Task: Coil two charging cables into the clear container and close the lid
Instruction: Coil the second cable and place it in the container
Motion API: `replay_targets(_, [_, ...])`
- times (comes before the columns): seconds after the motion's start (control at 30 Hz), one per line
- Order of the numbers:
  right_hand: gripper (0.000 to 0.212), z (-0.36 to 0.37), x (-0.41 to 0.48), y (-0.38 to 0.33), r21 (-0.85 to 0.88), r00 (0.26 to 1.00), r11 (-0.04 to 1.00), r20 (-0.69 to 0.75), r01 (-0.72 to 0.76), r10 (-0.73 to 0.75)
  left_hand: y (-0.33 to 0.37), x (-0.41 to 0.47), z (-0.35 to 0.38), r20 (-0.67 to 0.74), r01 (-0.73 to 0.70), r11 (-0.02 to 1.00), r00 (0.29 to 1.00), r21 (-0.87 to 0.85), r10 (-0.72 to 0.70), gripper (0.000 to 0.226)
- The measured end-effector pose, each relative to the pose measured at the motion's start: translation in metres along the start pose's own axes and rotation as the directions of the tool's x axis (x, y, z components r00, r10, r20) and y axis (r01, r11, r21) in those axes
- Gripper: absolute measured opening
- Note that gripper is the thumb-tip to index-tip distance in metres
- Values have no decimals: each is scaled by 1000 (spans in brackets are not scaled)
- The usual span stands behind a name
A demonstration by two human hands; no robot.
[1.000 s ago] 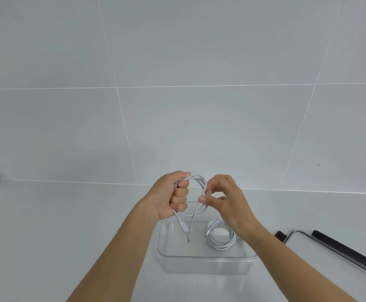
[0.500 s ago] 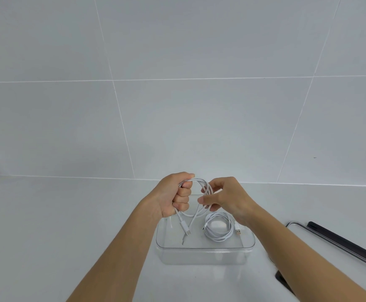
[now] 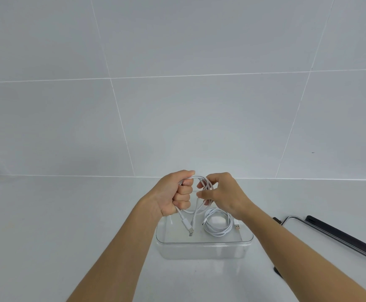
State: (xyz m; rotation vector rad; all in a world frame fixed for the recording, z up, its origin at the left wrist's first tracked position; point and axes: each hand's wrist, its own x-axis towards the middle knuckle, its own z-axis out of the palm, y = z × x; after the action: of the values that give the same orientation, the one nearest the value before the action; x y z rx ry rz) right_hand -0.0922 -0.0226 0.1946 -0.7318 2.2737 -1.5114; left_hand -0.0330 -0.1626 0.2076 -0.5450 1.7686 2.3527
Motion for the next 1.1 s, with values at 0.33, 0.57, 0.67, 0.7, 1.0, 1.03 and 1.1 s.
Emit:
replay_targets(0.33, [19,2,-2,-3,-85,998,995,-33,50,-53,0,-2,5,46,-13,998,999,-60,16,46])
replay_targets(0.57, [4,-7,-5,1,505,947,848,322,-162,-10,1,-1,-4,122,49,969,992,-243,-20,48])
replay_targets(0.67, [35,-8,-4,11,743,890,607,438,-281,-125,4,-1,-8,197,73,936,980,-345,-4,46])
replay_targets(0.7, [41,-8,-4,14,782,878,532,458,-323,-140,4,-1,-10,219,75,927,976,-369,8,46])
replay_targets(1.0, [38,11,-12,16,824,900,523,377,-218,-220,5,0,-16,484,147,858,866,-491,129,43])
replay_targets(1.03, [37,10,-11,15,817,905,537,371,-210,-210,4,1,-16,483,153,852,867,-500,127,42])
replay_targets(1.1, [26,10,-11,12,815,919,547,343,-188,-194,3,2,-18,484,166,834,865,-526,133,42])
